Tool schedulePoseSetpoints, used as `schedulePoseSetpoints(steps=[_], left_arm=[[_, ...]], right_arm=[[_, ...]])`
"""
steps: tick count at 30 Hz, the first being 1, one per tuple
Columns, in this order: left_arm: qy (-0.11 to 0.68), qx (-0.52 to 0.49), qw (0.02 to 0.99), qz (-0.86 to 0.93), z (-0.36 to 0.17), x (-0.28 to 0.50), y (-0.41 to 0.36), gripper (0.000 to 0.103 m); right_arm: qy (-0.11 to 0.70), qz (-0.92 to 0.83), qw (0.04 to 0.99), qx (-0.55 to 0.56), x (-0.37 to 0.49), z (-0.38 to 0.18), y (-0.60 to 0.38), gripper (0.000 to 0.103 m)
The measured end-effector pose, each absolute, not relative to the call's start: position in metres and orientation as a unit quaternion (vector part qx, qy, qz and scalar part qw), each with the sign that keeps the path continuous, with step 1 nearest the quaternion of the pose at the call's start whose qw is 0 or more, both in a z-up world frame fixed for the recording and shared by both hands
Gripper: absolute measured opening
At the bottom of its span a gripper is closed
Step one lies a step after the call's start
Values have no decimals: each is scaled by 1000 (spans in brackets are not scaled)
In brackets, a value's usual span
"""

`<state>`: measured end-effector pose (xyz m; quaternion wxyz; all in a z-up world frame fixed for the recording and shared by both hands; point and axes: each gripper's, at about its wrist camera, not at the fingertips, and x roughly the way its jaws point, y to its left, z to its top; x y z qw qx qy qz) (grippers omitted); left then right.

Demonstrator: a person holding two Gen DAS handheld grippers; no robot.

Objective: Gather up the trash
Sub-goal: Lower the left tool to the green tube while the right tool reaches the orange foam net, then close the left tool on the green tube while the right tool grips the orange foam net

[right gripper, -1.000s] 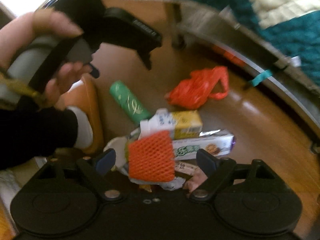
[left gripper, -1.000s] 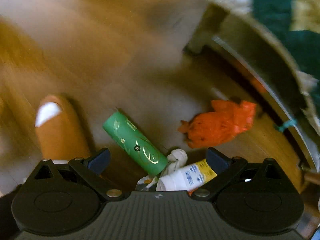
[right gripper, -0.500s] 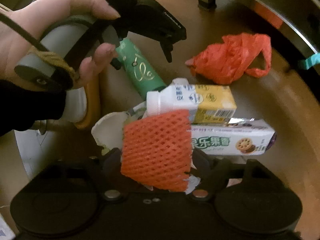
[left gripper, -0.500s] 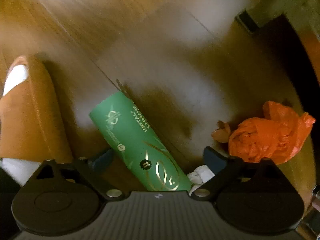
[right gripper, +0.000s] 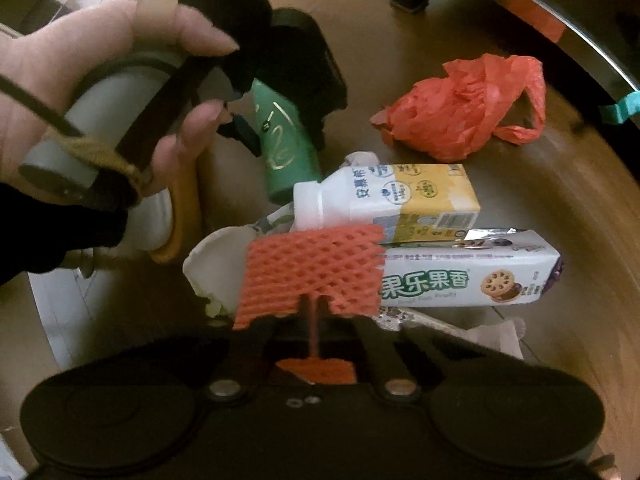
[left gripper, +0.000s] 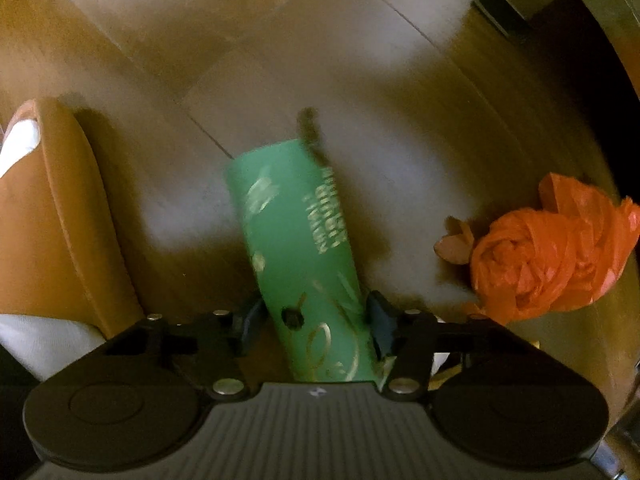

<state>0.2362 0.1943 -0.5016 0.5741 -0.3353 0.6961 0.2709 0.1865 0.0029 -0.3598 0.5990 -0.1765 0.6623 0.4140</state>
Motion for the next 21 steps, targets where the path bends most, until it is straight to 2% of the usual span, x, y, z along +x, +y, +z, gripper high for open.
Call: schedulePoseSetpoints(steps=[5,6,7,8,9,10,12,13,18,20,21], left_arm=[[702,-319,576,270,-492,235,184,51],[702,-320,577,269,-490,235,184,51],[701,-320,578,268,-489,236,184,51],[701,-318,578,269,-489,237,183,51],[702,-316,579,268,-488,238,183,51],[702,-315,579,268,-489,238,181,51],[706,-307,578,270,-494,235,180,51],[708,-305,577,271,-497,235,180,51],[715,-298,571,271,-513,231,187,51],[716,-295,571,273,-516,230,188,51],[718,-293,570,272,-516,229,189,51]], right_arm=[[652,417,612,-161,187,-344,-7,0],[647,418,616,-162,186,-342,-8,10],[641,415,623,-167,186,-340,-8,32],[637,413,629,-169,186,-340,-8,44],[634,409,635,-167,187,-340,-9,62],[632,409,639,-157,188,-341,-10,69],[646,404,633,-137,193,-349,-11,76],[658,396,627,-132,194,-354,-10,83],[677,389,608,-143,194,-377,5,86],[683,392,599,-145,195,-385,9,78],[686,391,596,-145,196,-388,10,66]])
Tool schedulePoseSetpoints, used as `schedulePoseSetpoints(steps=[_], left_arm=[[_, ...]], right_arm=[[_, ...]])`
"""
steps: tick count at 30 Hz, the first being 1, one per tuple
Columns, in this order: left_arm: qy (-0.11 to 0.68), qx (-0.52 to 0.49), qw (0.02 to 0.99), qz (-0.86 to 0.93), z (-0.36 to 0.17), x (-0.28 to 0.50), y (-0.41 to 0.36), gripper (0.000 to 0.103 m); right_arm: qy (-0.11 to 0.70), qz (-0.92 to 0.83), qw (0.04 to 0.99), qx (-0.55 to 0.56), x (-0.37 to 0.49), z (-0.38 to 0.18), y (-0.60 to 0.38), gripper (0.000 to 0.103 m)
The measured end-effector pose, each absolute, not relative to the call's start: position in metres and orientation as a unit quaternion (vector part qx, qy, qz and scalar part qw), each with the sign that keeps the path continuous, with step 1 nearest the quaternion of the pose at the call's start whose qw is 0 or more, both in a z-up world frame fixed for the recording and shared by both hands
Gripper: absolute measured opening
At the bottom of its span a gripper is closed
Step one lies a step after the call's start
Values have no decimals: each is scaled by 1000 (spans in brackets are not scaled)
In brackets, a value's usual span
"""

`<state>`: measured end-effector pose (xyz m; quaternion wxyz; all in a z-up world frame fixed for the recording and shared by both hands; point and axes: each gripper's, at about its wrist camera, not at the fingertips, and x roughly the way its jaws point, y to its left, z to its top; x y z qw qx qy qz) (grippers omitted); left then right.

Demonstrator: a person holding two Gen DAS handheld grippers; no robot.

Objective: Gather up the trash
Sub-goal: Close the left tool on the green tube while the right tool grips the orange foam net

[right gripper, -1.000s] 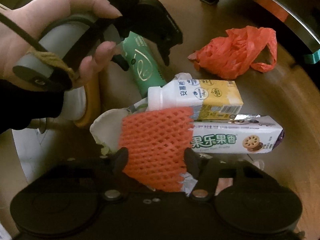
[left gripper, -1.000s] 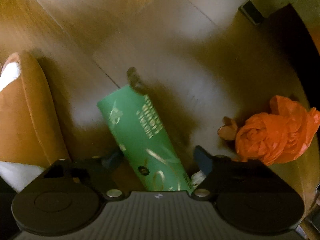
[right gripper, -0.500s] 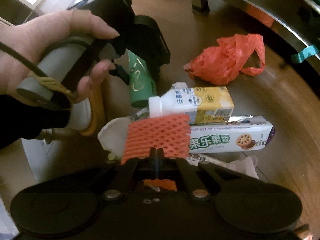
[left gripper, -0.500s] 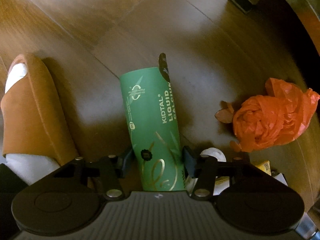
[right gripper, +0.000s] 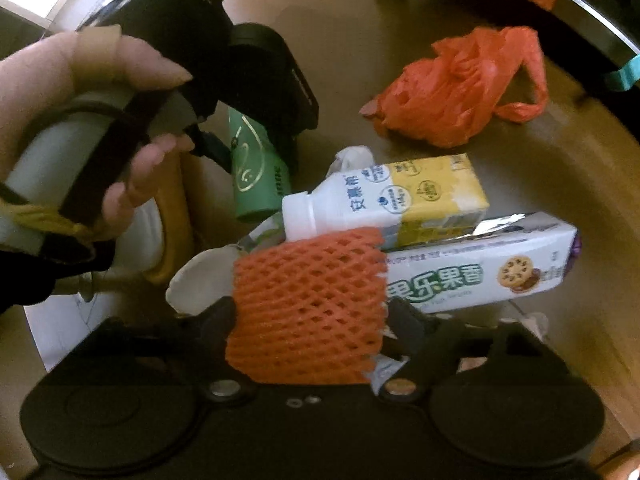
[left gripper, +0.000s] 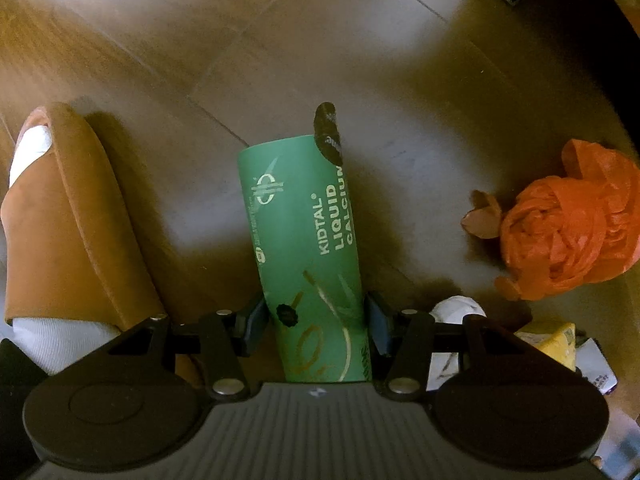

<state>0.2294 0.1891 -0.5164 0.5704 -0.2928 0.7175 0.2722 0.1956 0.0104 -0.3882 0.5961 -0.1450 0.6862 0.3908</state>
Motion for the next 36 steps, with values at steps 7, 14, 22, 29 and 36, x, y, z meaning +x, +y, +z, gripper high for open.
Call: schedulePoseSetpoints(steps=[7,14,22,29,36], left_arm=[[720,-292,564,278,-516,226,193,51],[702,-283,593,274,-464,236,196,50],[676,-264,638,257,-376,231,179,49],[626,-252,703,223,-284,213,161,49],[547,-229,788,167,-188,185,143,49]], right_arm=[[683,378,607,-149,196,-379,3,3],[647,377,650,-128,197,-328,-14,2],[594,342,722,-96,204,-240,-42,2],[529,307,788,-64,198,-153,-74,2],[465,289,836,-44,177,-65,-103,2]])
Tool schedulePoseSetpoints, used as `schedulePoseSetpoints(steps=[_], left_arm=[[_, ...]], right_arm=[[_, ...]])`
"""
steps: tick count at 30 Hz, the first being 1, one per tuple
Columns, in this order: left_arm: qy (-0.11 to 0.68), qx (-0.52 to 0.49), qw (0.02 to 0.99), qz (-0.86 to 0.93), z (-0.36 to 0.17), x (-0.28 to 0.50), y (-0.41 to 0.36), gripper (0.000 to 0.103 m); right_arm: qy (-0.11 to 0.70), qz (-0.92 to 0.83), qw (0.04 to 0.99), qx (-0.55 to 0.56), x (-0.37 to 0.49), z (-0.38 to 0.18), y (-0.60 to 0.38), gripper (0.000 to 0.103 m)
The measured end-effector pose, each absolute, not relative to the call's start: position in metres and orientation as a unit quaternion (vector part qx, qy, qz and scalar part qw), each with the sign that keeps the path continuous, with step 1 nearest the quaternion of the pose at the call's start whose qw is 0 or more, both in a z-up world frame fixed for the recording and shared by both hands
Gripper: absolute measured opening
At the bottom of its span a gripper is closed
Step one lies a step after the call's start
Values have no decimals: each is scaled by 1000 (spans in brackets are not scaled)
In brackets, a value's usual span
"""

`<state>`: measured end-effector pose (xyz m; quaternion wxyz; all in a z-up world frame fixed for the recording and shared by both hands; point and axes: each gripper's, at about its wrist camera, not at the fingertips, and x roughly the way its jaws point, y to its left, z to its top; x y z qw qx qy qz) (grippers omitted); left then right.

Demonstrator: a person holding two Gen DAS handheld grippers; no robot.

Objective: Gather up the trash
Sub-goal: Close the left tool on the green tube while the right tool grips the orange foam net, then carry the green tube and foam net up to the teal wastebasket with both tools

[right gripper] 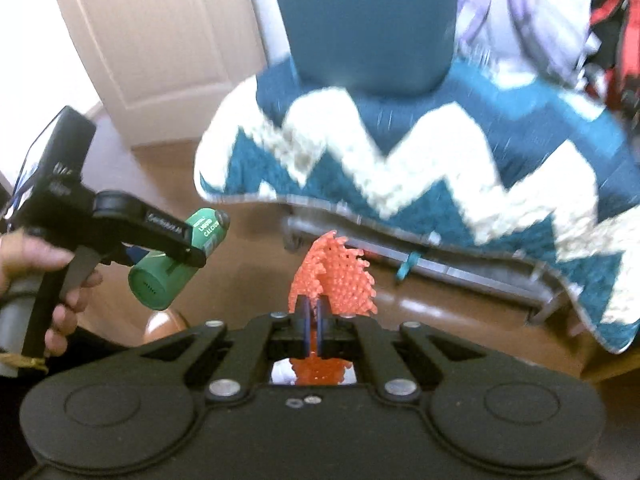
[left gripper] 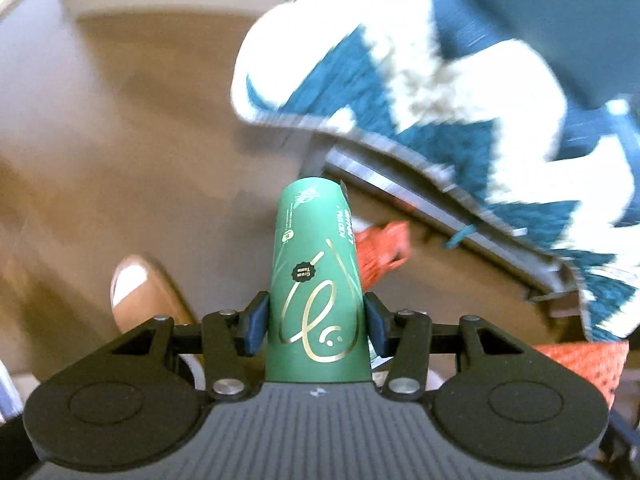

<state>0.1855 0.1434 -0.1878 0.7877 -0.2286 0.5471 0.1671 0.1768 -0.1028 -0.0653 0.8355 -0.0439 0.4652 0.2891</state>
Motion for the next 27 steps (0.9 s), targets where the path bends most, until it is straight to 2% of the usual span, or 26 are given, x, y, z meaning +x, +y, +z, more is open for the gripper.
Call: schedulePoseSetpoints(steps=[15,22,27], left_arm=[[354,-177,917,47,17,161,101,49],[278,-143,950,9,98,192,89,49],[245,-128,961,0,146,238,91,49]], right_arm=[[278,273,919,-63,180,118,-127,2],[192,255,945,-66,225,197,-119,2],[160,247,953,-77,262,226,-101,2]])
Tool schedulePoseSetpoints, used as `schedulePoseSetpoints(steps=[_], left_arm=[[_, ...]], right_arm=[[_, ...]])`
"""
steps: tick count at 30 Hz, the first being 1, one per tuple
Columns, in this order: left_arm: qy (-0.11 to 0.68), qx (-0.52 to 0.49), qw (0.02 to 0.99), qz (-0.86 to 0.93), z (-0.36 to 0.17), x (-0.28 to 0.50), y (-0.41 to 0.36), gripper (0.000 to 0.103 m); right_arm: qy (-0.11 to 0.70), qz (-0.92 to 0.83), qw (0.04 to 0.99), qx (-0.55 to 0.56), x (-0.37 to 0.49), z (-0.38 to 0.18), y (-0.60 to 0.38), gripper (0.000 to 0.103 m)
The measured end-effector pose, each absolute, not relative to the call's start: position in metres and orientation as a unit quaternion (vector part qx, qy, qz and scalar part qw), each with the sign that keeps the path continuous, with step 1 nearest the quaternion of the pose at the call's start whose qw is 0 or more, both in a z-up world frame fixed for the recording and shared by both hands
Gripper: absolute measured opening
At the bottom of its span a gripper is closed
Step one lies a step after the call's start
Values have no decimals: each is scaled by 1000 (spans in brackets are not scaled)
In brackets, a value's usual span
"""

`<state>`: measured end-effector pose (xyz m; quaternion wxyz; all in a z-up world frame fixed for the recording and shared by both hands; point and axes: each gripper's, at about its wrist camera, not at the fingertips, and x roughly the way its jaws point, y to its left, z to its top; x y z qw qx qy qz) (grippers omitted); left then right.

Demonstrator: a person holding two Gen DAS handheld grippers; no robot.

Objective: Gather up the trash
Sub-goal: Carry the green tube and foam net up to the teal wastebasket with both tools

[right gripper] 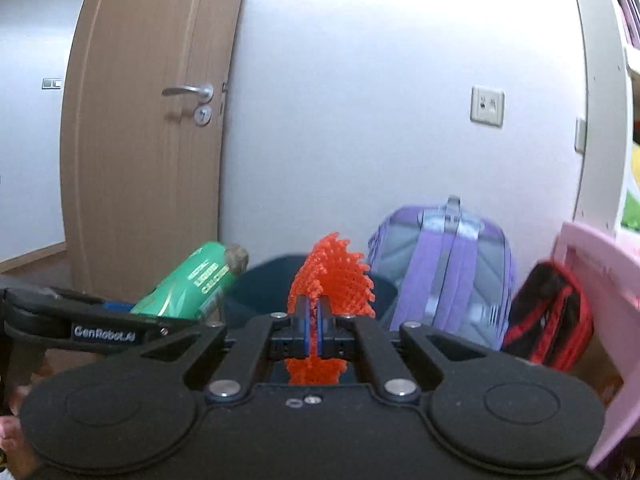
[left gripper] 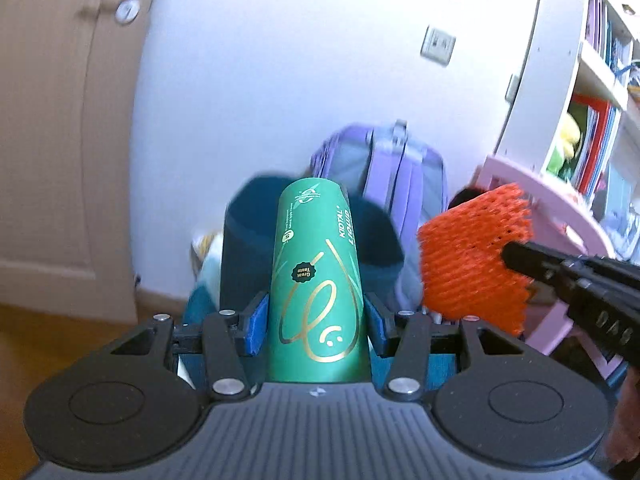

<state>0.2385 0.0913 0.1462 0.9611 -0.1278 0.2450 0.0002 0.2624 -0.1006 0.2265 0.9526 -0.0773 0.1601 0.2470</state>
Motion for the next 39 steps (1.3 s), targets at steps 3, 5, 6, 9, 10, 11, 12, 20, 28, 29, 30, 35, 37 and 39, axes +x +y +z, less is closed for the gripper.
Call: schedulePoseSetpoints(steps=[3,5,6,9,10,11,12,20,28,29,30,35,37,39], left_arm=[[245,-120,962,0,162,272,93,49],[249,-115,962,0,168,296,95,49],[254,-116,960,-1,169,310,97,49],[276,-128,953,1,167,347,103,49],[281,-129,951,4,164,359,104,49],[287,-129,949,6,161,371,106,49],[294,-129,947,7,157,385,107,49],[334,-116,935,24,130,453,112,49],[391,-97,915,18,105,489,112,50],[396,-98,913,14,101,489,113,50],[399,-98,912,14,99,489,113,49],[398,-90,913,12,100,488,110,54],[393,-89,915,10,103,484,108,60],[388,-87,917,16,108,480,105,64]], right_arm=[[158,243,954,-77,285,234,-88,2],[161,238,954,-80,304,232,-80,2],[164,235,954,-83,312,230,-75,2],[178,231,952,-87,339,222,-64,2],[184,231,951,-88,350,219,-60,2],[191,232,950,-89,357,214,-57,2],[200,232,948,-91,366,210,-54,2],[271,229,930,-99,422,170,-33,2],[319,241,908,-127,438,145,-20,8],[323,243,905,-130,441,145,-19,9],[327,243,903,-135,441,143,-18,9],[332,240,902,-137,440,142,-21,17],[333,238,903,-131,439,145,-26,19],[333,236,905,-122,435,150,-30,21]])
